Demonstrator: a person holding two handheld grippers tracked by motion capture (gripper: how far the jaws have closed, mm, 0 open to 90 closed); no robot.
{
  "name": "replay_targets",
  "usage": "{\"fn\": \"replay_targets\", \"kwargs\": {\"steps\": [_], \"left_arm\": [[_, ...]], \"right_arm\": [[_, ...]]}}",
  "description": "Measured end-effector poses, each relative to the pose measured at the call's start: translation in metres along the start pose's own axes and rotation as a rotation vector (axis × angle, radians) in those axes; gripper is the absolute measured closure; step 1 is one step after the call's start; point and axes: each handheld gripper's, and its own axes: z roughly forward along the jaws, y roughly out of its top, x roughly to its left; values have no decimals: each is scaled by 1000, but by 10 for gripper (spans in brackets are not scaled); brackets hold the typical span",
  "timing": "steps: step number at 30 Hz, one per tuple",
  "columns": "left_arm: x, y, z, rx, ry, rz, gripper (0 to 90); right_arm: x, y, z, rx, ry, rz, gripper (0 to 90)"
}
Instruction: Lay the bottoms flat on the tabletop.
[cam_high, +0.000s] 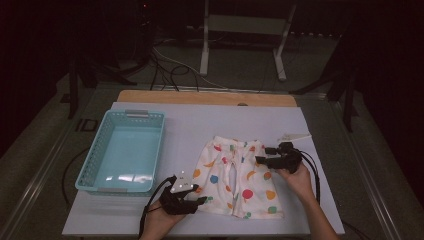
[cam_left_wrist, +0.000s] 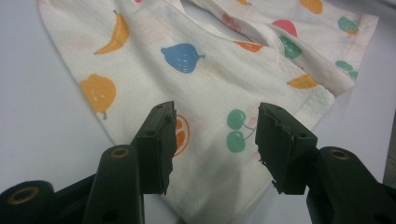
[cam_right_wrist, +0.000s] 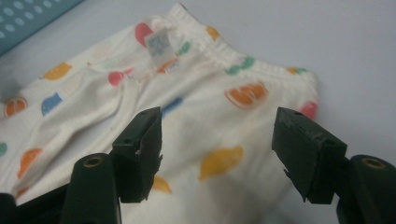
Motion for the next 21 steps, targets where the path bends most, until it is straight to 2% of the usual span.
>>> {"fn": "replay_targets", "kwargs": {"steps": [3, 6, 8, 10, 12, 16, 17, 20, 21], "left_arm": [[1, 0, -2, -8, 1, -2, 477], [1, 0, -3, -17, 3, -3, 477], [2, 0, -4, -18, 3, -5, 477], [2, 0, -4, -16, 6, -3, 476], [3, 0, -6, -19, 6, -1, 476], [4, -1, -6, -17, 5, -2, 476], [4, -1, -6, -17, 5, -2, 476], [5, -1, -5, -16, 3, -3, 475], [4, -1, -5, -18, 1, -4, 475]], "right_arm": [[1, 7, 8, 4, 2, -10, 317], [5, 16, 13, -1, -24, -41, 319], [5, 25, 17, 30, -13, -26, 283], [6, 31, 19, 33, -5, -13, 285], [13, 49, 21, 27, -1, -48, 288], [19, 67, 28, 31, 0, -85, 291], [19, 71, 31, 44, 6, -76, 281], [23, 80, 37, 23, 18, -90, 302], [25, 81, 40, 16, 31, -81, 301]]}}
